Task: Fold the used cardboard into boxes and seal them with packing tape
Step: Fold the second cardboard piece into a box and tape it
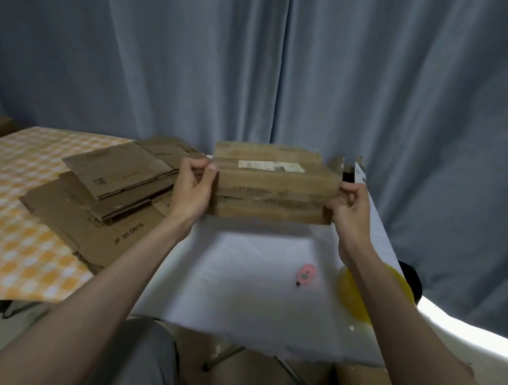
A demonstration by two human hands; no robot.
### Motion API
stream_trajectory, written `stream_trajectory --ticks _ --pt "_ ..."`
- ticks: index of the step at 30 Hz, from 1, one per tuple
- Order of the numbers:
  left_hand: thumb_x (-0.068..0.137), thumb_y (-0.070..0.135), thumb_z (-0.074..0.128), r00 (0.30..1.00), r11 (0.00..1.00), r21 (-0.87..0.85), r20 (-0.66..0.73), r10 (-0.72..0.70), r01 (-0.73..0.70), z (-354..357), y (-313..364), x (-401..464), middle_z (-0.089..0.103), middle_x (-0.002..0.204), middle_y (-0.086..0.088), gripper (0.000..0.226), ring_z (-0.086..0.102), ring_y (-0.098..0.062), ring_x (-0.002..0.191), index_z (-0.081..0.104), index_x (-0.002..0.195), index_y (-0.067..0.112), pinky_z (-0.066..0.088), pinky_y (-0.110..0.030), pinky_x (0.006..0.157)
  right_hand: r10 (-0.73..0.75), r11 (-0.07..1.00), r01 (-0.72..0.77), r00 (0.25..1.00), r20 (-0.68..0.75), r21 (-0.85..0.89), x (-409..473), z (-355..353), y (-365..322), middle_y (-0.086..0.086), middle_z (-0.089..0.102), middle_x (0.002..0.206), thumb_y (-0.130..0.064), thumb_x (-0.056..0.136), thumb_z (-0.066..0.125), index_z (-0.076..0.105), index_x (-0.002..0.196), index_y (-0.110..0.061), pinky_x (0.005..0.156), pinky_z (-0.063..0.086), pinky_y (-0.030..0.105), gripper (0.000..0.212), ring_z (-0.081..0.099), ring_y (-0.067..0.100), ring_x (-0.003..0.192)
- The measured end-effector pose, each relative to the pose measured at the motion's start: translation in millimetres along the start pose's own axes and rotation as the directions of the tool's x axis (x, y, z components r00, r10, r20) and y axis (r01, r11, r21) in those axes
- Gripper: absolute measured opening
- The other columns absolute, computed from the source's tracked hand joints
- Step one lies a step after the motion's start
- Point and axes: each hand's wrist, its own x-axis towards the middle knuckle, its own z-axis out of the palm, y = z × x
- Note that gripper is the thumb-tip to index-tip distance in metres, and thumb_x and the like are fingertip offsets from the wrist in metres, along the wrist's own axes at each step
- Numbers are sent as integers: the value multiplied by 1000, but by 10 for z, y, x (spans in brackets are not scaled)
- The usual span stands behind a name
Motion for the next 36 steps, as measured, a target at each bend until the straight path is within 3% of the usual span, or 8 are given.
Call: stream_trajectory --ticks 3,8,11,14,18,25,30,36 --pt "99 32 56 1000 988 151 -4 -24 24 -48 -123 -98 57 111 -1 23 56 -17 101 53 105 10 47 -33 89 94 991 -97 995 -34 -97 -62 -31 191 -5 57 98 -22 94 59 52 103 -18 85 54 32 12 59 13 94" --pt "102 28 51 979 938 323 115 -169 124 -85 -307 -270 59 112 5 33 56 -13 95 49 131 13 45 -28 80 195 911 -160 979 54 -380 -143 -27 425 11 60 122 -32 102 49 61 129 -7 88 49 34 38 58 25 111" --pt "104 24 45 963 906 420 213 -164 61 -92 -387 -292 64 122 -4 35 59 -22 106 52 136 12 48 -34 93 160 918 -106 981 111 -382 -180 -14 402 8 65 118 -26 104 46 62 126 -8 67 44 21 32 61 14 96" --pt "100 18 54 971 961 261 188 -147 95 -147 -407 -250 60 123 -2 39 59 -23 113 48 139 13 51 -39 97 79 955 -38 989 127 -294 -150 -53 339 4 63 120 -15 102 50 56 135 -19 77 52 24 34 59 6 93" --pt "100 17 51 973 986 57 160 -164 157 -204 -419 -202 61 117 11 35 60 -11 108 52 132 32 46 -15 76 30 960 11 989 143 -279 -111 -124 283 4 48 125 -4 97 57 43 146 -34 91 54 36 59 54 15 103" --pt "89 49 55 964 995 -61 259 -57 76 -183 -444 -350 61 127 14 29 57 -7 120 58 117 48 46 -35 101 -51 963 53 999 12 -265 -98 -195 290 7 48 135 4 91 55 53 138 -21 99 52 44 53 55 21 116" --pt "102 39 44 974 983 -158 219 -55 91 -111 -385 -313 66 121 10 19 61 -6 115 58 104 26 48 -24 91 29 980 -19 998 47 -200 -157 -239 347 -3 64 117 2 94 53 50 135 -16 82 50 20 44 60 15 112" --pt "107 28 39 972 982 -83 179 -150 167 -226 -508 -385 65 113 -8 23 64 -21 102 59 106 15 53 -32 87 217 953 -161 953 209 -255 -181 -210 425 -2 58 134 -21 102 52 52 139 -22 107 43 39 37 53 18 125"
